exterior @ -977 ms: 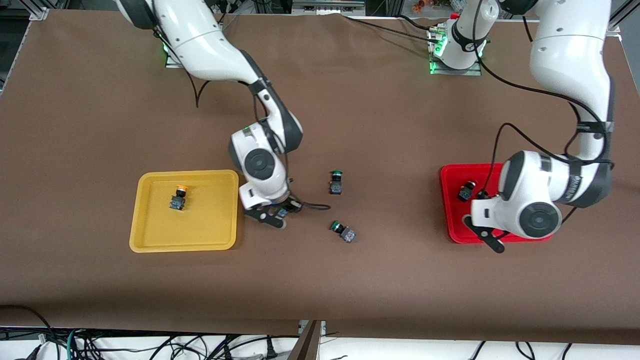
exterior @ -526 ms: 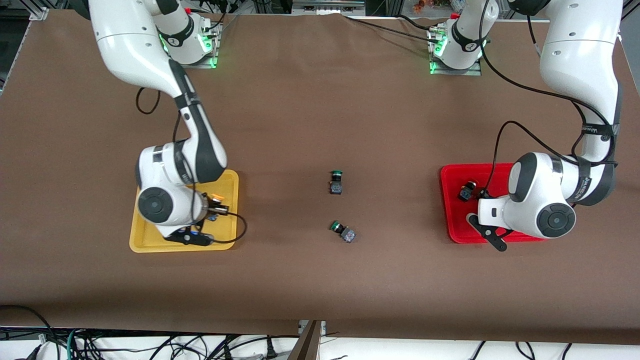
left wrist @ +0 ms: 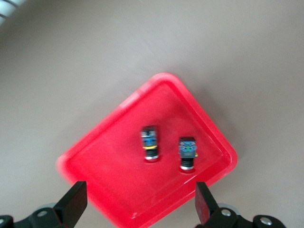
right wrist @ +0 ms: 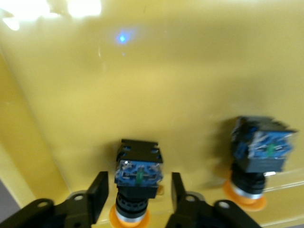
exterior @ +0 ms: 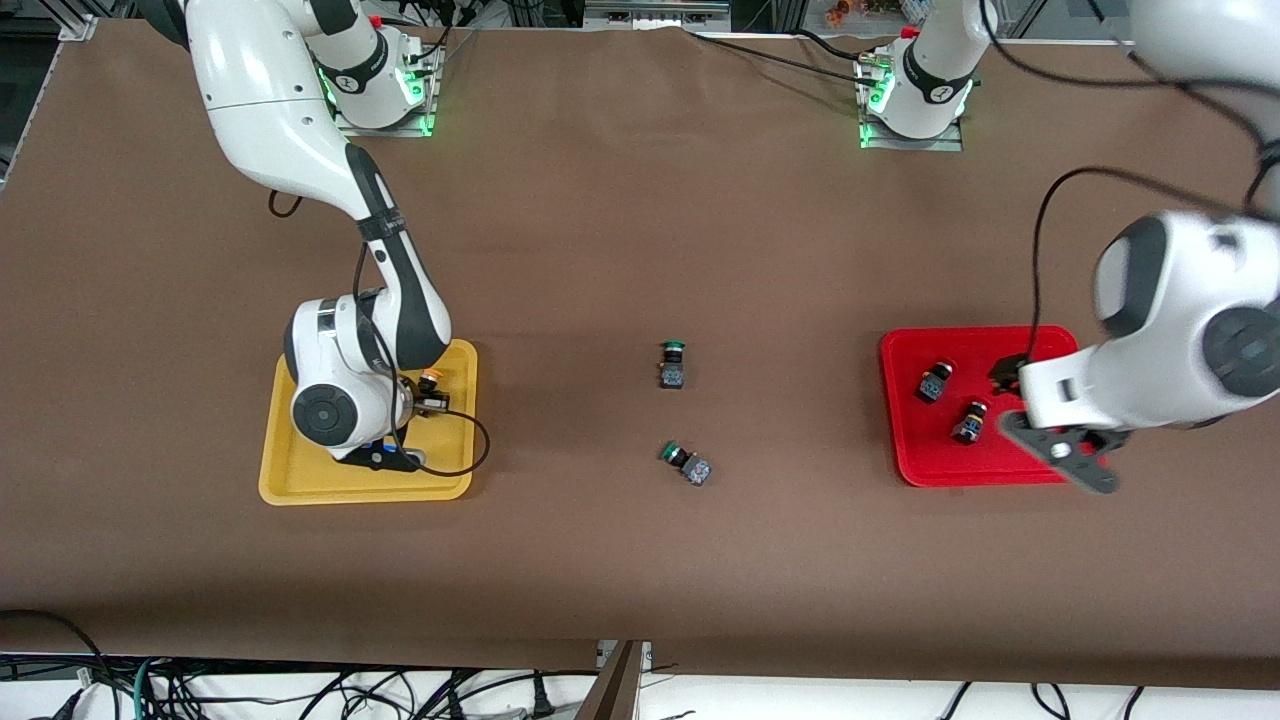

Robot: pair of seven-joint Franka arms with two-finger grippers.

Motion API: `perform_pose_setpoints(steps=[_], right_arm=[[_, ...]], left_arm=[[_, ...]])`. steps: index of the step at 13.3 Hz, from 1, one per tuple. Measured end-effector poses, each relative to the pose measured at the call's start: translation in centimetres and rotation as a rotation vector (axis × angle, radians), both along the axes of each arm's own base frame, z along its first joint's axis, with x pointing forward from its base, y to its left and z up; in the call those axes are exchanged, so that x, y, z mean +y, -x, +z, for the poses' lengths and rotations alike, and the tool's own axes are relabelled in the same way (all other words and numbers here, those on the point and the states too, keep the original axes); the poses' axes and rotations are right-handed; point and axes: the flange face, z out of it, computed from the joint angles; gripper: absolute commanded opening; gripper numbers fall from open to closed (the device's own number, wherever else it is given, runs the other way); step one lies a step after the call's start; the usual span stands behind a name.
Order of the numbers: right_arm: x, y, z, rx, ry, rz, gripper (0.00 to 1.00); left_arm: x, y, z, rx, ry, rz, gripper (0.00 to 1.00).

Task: Place red and yellow buttons in trays

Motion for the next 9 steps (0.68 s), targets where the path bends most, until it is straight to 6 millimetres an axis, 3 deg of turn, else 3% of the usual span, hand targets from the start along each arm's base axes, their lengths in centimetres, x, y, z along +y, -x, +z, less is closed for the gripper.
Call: perform_pose_setpoints(steps=[2, 4, 6, 9], right_arm=[[-1.7, -1.4, 5.5, -0.029, -0.012, 0.042, 1.00], [-4.4, -1.8, 13.4, -0.028, -0.028, 0.087, 1.00], [-7.0, -0.7, 21.5, -0.015, -0.047, 0.095, 1.00], [-8.5, 2.7, 31.1, -0.016, -0.093, 0.086, 1.00]], left_arm=[[0.9, 1.7, 7.5, -0.090, -0.007, 0.031, 1.00], [2.2, 3.4, 12.8, -0.149, -0.008, 0.115, 1.00], [3.6, 4.5, 14.2, -0.140, 0.009, 0.216, 1.00], [4.2, 5.1, 10.9, -0.102, 0.046, 0.348, 1.00]])
